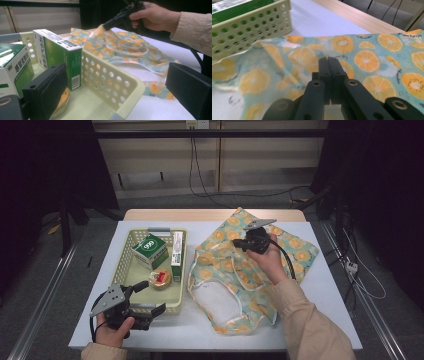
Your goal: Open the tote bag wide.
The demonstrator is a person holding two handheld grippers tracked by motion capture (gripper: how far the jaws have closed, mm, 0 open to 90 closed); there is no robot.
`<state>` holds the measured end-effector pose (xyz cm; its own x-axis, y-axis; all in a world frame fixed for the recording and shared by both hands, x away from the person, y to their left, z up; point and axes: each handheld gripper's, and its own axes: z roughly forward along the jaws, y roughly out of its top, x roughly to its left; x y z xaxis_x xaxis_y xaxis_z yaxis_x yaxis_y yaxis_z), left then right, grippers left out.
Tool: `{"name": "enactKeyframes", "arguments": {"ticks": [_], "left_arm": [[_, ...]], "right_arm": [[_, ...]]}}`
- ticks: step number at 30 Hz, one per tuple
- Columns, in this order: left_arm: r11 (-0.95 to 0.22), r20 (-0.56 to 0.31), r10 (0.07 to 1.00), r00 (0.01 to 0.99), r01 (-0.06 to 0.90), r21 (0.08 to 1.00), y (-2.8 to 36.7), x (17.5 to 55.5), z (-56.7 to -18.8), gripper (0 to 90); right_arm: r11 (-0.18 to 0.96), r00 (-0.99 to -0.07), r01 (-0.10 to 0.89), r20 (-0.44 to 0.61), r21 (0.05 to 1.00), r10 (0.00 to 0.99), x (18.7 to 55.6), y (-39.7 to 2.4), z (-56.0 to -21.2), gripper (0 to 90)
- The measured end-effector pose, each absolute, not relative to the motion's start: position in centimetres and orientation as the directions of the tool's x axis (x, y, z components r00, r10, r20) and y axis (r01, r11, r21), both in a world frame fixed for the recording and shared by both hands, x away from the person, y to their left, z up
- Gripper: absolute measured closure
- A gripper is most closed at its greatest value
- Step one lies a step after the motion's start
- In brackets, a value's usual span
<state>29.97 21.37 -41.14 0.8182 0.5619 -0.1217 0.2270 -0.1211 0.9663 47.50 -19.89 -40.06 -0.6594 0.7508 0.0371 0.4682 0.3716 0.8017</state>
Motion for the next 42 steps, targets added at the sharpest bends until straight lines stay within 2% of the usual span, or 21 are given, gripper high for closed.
{"name": "enactKeyframes", "arguments": {"ticks": [3, 6, 9, 11, 13, 20, 31, 39, 42], "left_arm": [[-0.115, -0.131, 0.559, 0.819, 0.233, 0.966, 21.4, 30.0, -41.2, 3.9], [-0.113, -0.129, 0.556, 0.821, 0.228, 0.967, 21.6, 30.0, -41.2, 3.9], [-0.109, -0.132, 0.556, 0.820, 0.230, 0.967, 21.6, 30.1, -41.2, 3.9], [-0.108, -0.136, 0.558, 0.819, 0.234, 0.966, 21.7, 30.1, -41.3, 3.9], [-0.110, -0.137, 0.558, 0.818, 0.237, 0.965, 21.7, 30.1, -41.3, 3.9], [-0.116, -0.133, 0.562, 0.816, 0.237, 0.965, 21.5, 30.0, -41.3, 3.9], [-0.121, -0.124, 0.569, 0.813, 0.233, 0.965, 21.7, 30.0, -41.3, 3.9], [-0.118, -0.126, 0.572, 0.811, 0.234, 0.965, 21.7, 30.0, -41.3, 3.9], [-0.123, -0.125, 0.570, 0.812, 0.234, 0.964, 21.6, 30.1, -41.4, 3.9]], "right_arm": [[0.377, -0.646, 0.468, 0.018, 0.799, 0.763, 48.9, -19.6, -40.6, 90.0], [0.323, -0.596, 0.498, 0.047, 0.805, 0.802, 49.8, -19.9, -41.3, 86.3], [0.311, -0.573, 0.538, 0.069, 0.784, 0.817, 49.9, -20.2, -41.9, 73.7], [0.339, -0.573, 0.541, 0.042, 0.770, 0.819, 49.6, -20.2, -42.0, 62.6], [0.328, -0.567, 0.539, 0.046, 0.775, 0.822, 49.0, -20.3, -41.8, 55.7], [0.371, -0.623, 0.502, 0.029, 0.781, 0.782, 45.6, -20.7, -40.7, 45.7], [0.421, -0.706, 0.475, 0.049, 0.773, 0.707, 39.8, -21.2, -41.2, 45.3], [0.444, -0.736, 0.481, 0.074, 0.756, 0.673, 36.8, -20.8, -43.1, 46.2], [0.491, -0.741, 0.485, 0.042, 0.724, 0.670, 36.2, -20.3, -44.0, 46.5]]}}
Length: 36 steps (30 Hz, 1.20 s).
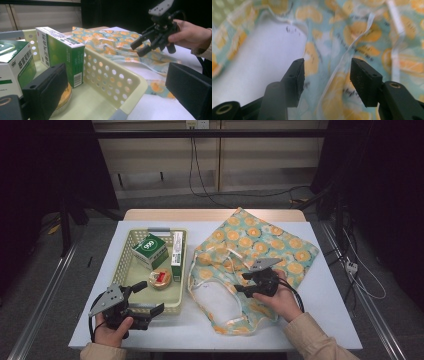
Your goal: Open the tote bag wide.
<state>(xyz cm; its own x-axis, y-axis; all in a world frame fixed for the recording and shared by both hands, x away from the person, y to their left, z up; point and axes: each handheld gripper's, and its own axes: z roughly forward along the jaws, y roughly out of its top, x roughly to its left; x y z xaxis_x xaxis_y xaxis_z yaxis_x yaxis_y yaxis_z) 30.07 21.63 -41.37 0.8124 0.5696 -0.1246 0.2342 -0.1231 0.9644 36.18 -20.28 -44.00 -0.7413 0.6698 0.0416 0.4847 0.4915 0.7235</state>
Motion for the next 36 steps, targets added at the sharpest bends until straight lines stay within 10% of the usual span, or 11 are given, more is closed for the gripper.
{"name": "enactKeyframes", "arguments": {"ticks": [7, 15, 36], "left_arm": [[-0.130, -0.118, 0.563, 0.818, 0.229, 0.965, 21.5, 29.9, -41.2, 3.9], [-0.131, -0.119, 0.565, 0.816, 0.231, 0.964, 21.5, 29.9, -41.3, 3.9], [-0.132, -0.120, 0.567, 0.815, 0.233, 0.963, 21.4, 29.9, -41.3, 3.9]], "right_arm": [[0.476, -0.694, 0.516, 0.023, 0.712, 0.719, 36.2, -20.8, -45.1, 56.3], [0.429, -0.695, 0.549, 0.107, 0.717, 0.711, 37.0, -21.4, -44.9, 87.1], [0.349, -0.691, 0.557, 0.187, 0.753, 0.699, 37.6, -23.4, -42.8, 86.7]]}}
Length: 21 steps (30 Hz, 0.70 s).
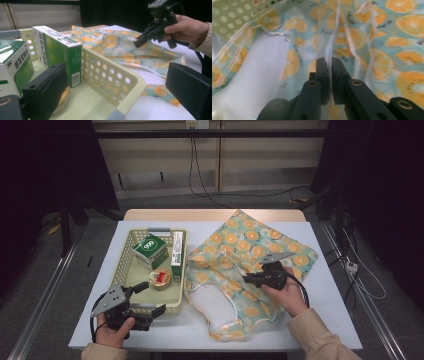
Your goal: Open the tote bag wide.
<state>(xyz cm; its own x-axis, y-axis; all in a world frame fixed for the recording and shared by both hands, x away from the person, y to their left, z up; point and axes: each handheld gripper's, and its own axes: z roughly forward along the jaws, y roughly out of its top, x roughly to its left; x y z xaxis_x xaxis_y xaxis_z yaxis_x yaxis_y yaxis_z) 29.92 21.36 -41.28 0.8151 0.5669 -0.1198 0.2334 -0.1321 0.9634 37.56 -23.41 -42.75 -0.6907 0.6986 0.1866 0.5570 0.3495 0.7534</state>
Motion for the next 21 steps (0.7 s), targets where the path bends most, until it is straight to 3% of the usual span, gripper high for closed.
{"name": "enactKeyframes", "arguments": {"ticks": [13, 21], "left_arm": [[-0.129, -0.122, 0.568, 0.814, 0.235, 0.963, 21.5, 30.0, -41.3, 3.9], [-0.134, -0.120, 0.565, 0.816, 0.234, 0.963, 21.4, 30.0, -41.4, 3.9]], "right_arm": [[0.345, -0.615, 0.602, 0.143, 0.720, 0.775, 39.7, -25.4, -45.3, 84.6], [0.387, -0.656, 0.536, 0.082, 0.751, 0.750, 39.0, -23.9, -44.2, 62.9]]}}
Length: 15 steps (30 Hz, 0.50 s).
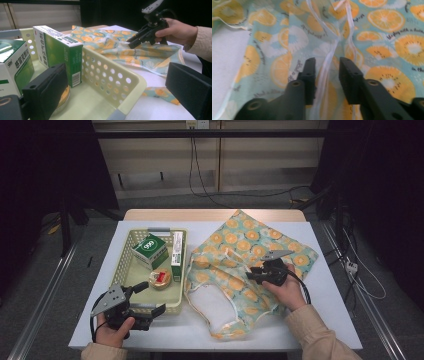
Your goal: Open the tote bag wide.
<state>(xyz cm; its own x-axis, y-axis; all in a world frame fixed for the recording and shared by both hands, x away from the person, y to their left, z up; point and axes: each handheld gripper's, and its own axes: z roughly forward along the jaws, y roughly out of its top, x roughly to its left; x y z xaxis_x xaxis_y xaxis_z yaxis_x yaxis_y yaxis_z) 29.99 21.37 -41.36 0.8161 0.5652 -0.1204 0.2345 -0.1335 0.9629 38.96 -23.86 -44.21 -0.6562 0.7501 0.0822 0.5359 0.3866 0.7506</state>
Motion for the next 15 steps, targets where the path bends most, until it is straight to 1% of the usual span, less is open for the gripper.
{"name": "enactKeyframes", "arguments": {"ticks": [6, 11, 15], "left_arm": [[-0.133, -0.121, 0.566, 0.816, 0.235, 0.963, 21.4, 30.0, -41.3, 3.9], [-0.133, -0.119, 0.566, 0.816, 0.232, 0.963, 21.3, 29.9, -41.3, 3.9], [-0.133, -0.121, 0.565, 0.816, 0.234, 0.963, 21.4, 29.9, -41.3, 3.9]], "right_arm": [[0.408, -0.684, 0.491, 0.050, 0.770, 0.727, 38.1, -22.5, -42.9, 50.7], [0.420, -0.726, 0.457, 0.056, 0.784, 0.685, 37.4, -20.9, -42.3, 51.0], [0.468, -0.753, 0.459, 0.052, 0.755, 0.655, 37.5, -19.5, -43.6, 51.6]]}}
